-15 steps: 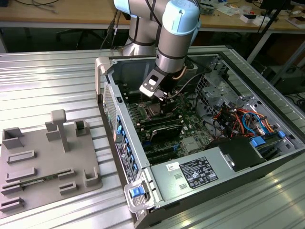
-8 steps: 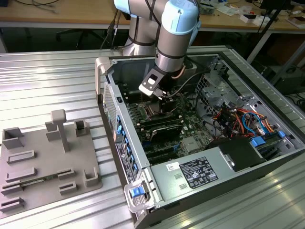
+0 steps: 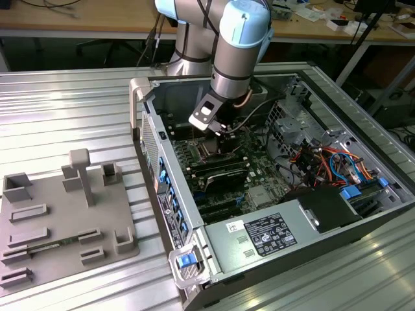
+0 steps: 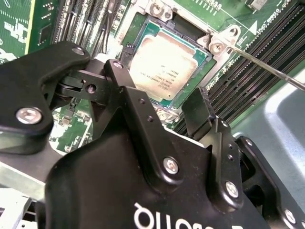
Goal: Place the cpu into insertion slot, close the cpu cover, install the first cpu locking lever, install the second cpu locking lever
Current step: 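Place the cpu into insertion slot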
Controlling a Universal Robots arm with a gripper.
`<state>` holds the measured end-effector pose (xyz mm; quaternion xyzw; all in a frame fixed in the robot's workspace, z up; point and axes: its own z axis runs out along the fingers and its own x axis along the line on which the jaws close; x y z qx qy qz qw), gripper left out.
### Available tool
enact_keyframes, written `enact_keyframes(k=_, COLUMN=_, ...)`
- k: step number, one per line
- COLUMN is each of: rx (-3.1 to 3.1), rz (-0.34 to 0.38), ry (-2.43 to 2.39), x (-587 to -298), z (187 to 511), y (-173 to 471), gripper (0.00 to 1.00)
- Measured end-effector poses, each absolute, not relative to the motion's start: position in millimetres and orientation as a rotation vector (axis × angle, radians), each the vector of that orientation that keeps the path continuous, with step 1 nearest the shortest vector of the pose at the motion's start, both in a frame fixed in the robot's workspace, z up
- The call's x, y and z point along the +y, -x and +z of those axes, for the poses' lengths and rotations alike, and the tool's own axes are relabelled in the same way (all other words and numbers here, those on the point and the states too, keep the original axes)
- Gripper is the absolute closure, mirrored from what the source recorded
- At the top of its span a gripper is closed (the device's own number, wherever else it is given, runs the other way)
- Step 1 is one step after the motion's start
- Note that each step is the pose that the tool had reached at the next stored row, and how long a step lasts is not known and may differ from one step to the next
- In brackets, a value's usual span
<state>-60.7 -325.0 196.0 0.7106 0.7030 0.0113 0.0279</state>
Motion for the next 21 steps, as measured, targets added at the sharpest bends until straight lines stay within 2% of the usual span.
enact_keyframes(k=13, rx=2.244, rz=0.038, ry=-2.119, x=-327.1, z=197.7, y=68.5, gripper=0.32)
enact_keyframes(k=14, rx=2.244, rz=0.037, ry=-2.119, x=-327.1, z=197.7, y=68.5, gripper=0.33)
enact_keyframes(k=15, rx=2.244, rz=0.037, ry=-2.119, x=-327.1, z=197.6, y=68.6, gripper=0.41)
enact_keyframes(k=21, rx=2.241, rz=0.027, ry=-2.113, x=-328.6, z=197.6, y=68.1, gripper=0.41)
